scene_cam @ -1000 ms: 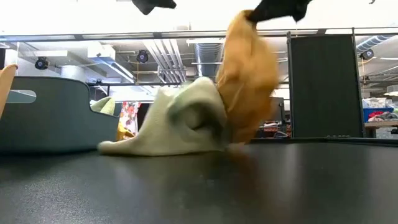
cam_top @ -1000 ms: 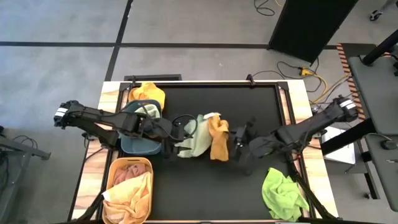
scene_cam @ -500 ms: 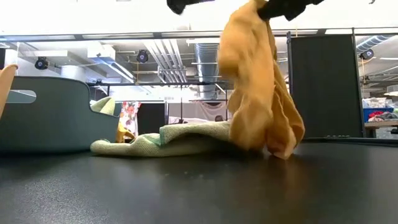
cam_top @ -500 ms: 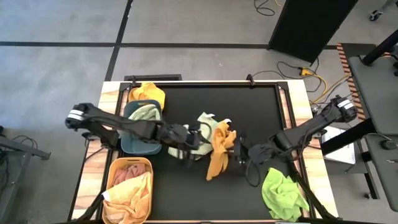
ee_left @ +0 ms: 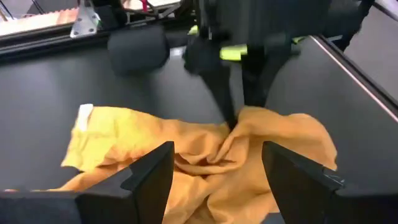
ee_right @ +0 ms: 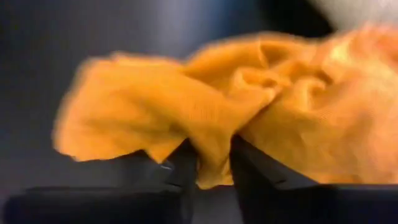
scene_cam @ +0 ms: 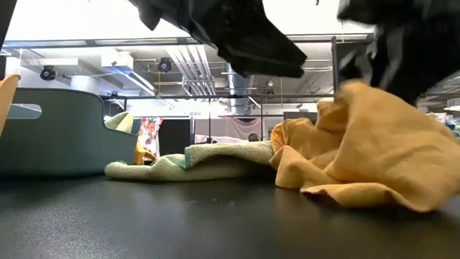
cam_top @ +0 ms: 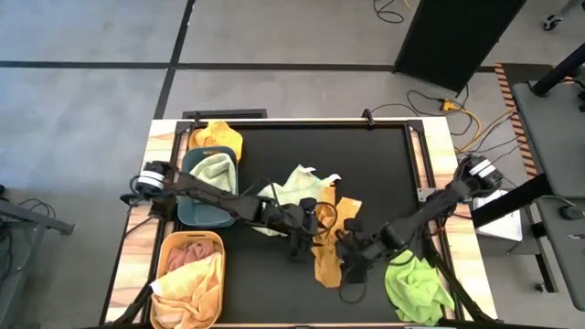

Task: Sort towels by color in basket
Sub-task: Put the top right yellow kitchen towel into the yellow bin

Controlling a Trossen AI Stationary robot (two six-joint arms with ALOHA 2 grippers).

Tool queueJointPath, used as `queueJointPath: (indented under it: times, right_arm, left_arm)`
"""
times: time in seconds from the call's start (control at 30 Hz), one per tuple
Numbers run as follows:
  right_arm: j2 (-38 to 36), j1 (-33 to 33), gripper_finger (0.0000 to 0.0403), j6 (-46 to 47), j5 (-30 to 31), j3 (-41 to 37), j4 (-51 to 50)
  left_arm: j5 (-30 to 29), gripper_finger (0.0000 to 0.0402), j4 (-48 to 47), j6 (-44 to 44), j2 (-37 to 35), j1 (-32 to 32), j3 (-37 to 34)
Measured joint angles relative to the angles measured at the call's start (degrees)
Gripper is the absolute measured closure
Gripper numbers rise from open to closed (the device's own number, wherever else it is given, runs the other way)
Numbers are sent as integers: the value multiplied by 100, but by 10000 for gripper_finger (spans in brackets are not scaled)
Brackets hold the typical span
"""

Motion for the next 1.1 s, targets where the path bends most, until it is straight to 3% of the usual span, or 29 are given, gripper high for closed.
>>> queueJointPath:
  times: [0.3,0.5,0.6,0.7,0.93,1.1]
  right_arm:
    - [148,305,178,900,-35,904,-2059]
    - [-172,716,126,1128,265,1546,-2940]
    - [-324,908,118,1130,526,1593,-2931]
    - [-407,1071,117,1139,816,1599,-2933]
    - [-507,1215,139,1130,1232,1594,-2941]
    - [-531,1257,160,1025,1489,1580,-3026]
  left_arm:
    - [-78,174,674,2,820,82,223]
    - [-179,174,156,-34,1551,266,934]
    - [-279,182,-420,-134,1936,308,1319]
    - [-318,213,-1032,-185,2255,331,1699]
    - [-309,380,-1364,-362,2598,287,2028]
    - [-436,390,-1470,-434,2319,51,1982]
